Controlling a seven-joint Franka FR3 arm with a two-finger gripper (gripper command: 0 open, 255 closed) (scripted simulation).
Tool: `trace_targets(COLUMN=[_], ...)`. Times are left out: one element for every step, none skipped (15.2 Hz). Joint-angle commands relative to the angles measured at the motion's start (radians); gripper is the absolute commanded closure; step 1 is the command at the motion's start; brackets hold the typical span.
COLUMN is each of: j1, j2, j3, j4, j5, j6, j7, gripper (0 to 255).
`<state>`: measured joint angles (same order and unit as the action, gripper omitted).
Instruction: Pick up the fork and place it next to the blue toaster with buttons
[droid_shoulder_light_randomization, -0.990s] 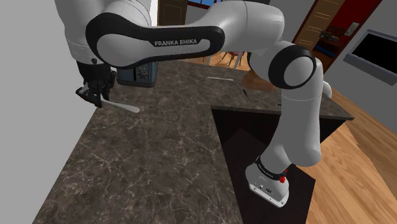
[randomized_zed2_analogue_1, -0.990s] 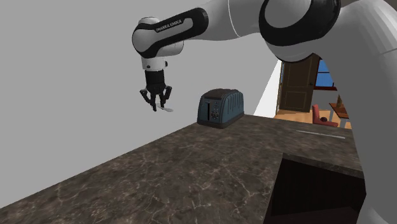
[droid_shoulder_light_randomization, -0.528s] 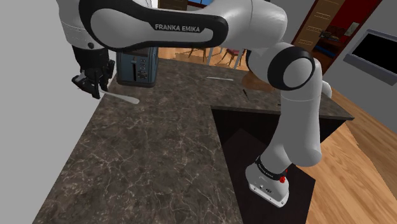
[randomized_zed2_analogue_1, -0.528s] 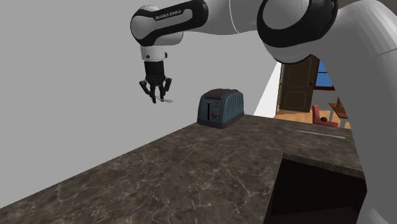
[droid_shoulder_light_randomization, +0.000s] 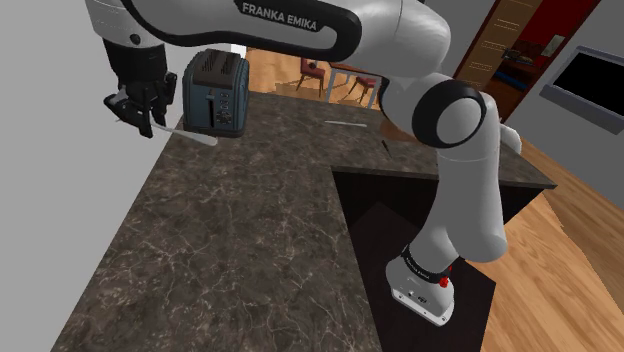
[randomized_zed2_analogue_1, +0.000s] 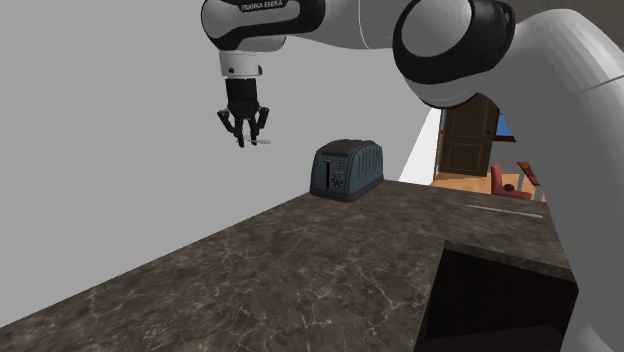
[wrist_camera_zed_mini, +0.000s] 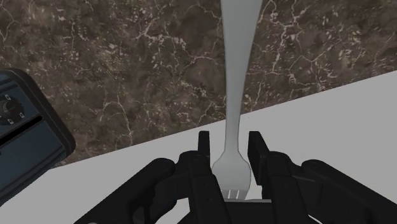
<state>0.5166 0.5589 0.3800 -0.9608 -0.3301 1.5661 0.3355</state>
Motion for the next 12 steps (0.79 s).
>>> trace_targets(j1=[0.014,0.022,0.031,0.042,0.055,0.071,0.072,0.027,-0.011,-0.044,-0.075,-0.104], j2=[0.016,0.028,0.042,0.059,0.08,0.108,0.109,0.05,0.007,-0.029,-0.06,-0.088], j3=[-0.002,-0.003,-0.006,-0.008,-0.012,-0.018,-0.018,-0.009,-0.004,-0.001,0.001,0.001], j4=[0.058,0.093,0.132,0.176,0.227,0.292,0.295,0.191,0.117,0.057,0.007,-0.037], j5=[-0.005,-0.009,-0.013,-0.018,-0.024,-0.032,-0.032,-0.015,-0.001,0.012,0.024,0.035], j6=[-0.041,-0.063,-0.087,-0.113,-0.141,-0.176,-0.177,-0.133,-0.101,-0.076,-0.054,-0.035], j7=[-0.005,-0.009,-0.013,-0.018,-0.024,-0.032,-0.033,-0.039,-0.051,-0.065,-0.081,-0.098], gripper=[255,255,255,255,255,255,255,255,255,255,255,255])
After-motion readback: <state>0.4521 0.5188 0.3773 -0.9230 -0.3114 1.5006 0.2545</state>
